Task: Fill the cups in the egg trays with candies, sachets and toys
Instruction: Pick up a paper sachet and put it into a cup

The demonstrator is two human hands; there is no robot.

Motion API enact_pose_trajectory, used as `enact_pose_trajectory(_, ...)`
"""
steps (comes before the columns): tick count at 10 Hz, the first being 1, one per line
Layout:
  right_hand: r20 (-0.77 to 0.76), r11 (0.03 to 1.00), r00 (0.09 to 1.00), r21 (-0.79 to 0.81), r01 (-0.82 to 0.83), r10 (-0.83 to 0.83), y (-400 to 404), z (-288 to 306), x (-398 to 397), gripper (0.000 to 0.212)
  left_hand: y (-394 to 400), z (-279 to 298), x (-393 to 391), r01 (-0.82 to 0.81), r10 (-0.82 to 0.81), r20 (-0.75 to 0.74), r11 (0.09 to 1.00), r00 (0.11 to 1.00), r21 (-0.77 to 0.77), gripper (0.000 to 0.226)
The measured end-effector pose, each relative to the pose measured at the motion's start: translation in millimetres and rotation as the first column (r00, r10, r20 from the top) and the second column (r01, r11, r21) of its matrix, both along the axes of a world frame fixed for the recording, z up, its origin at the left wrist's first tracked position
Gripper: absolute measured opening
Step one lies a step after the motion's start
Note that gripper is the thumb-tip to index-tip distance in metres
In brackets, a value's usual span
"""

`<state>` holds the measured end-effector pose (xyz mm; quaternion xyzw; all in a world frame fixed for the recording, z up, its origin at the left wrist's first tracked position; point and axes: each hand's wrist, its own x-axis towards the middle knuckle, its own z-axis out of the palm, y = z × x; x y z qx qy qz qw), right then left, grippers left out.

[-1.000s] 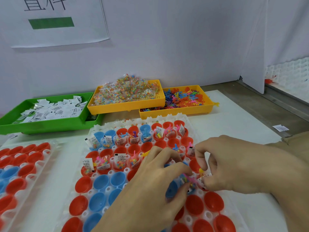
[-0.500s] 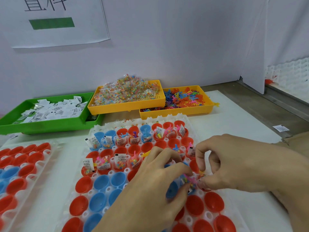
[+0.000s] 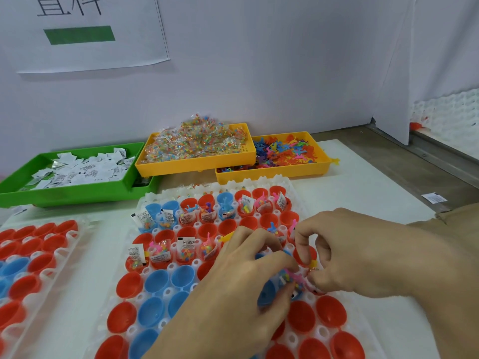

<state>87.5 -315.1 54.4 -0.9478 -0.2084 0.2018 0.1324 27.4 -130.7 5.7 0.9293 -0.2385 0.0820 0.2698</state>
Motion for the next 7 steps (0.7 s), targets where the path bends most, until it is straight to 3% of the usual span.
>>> enact_pose_trajectory(7,0.037,0.999,0.999,0.006,-0.040,0.039,-4.5,-16.7,8.4,0.031,-1.2,1.7,-0.2,0.004,-0.004,-0.013,1.000,1.000,-0.011,0.023)
